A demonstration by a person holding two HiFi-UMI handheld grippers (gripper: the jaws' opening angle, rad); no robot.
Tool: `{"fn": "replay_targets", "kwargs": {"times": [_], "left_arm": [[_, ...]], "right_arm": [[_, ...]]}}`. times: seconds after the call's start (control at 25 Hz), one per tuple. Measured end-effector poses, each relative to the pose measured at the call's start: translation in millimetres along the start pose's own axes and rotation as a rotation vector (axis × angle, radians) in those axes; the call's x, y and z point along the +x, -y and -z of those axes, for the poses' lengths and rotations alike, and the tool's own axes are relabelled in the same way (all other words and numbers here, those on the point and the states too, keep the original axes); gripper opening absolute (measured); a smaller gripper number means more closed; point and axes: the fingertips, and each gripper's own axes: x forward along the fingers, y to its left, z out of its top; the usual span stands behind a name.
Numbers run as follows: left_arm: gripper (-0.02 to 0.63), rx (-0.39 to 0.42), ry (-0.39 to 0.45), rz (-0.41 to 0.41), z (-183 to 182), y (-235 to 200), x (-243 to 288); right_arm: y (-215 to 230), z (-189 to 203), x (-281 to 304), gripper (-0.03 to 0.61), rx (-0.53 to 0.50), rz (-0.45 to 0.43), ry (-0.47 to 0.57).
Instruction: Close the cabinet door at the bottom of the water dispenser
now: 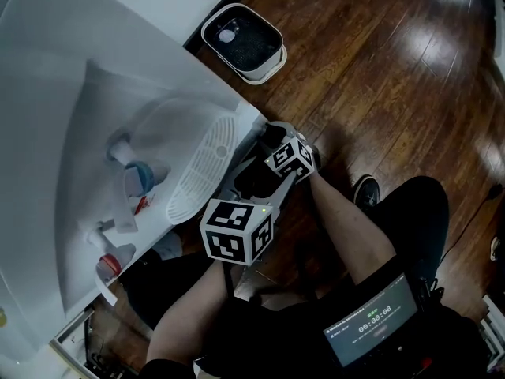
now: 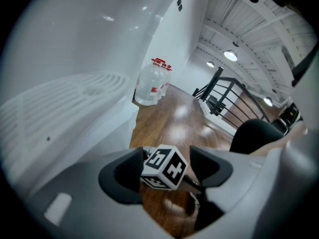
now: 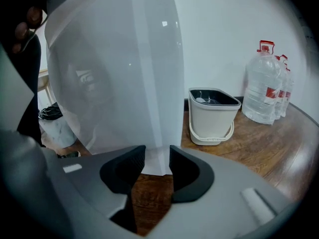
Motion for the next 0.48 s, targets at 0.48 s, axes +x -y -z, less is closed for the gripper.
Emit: {"fn": "replay_targets", "kwargs": {"times": [0.48], "left_arm": [[0.310,0.013,0.020,0.022,-10.5,7.6,-4.5]], "right_arm": [[-0.3,-13.8,9.8,0.133,0.030,-0.018,0.021]]}}
